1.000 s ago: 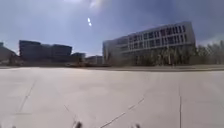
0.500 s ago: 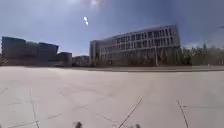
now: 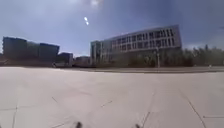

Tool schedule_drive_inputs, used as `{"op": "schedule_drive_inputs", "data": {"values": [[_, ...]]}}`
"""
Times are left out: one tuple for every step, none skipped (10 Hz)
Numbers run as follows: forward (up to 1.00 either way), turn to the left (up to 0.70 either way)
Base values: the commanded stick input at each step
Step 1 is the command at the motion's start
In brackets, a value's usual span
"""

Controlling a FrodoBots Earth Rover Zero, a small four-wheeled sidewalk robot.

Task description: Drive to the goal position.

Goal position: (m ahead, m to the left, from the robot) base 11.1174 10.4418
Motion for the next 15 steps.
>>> {"op": "schedule_drive_inputs", "data": {"values": [[0.85, 0.04], [0.85, 0.04], [0.85, 0.38], [0.85, 0.37], [0.85, 0.23], [0.85, 0.08], [0.85, 0.04], [0.85, 0.04], [0.85, 0.04], [0.85, 0.04], [0.85, 0.04], [0.85, 0.04], [0.85, 0.04], [0.85, 0.04], [0.85, 0.04]]}}
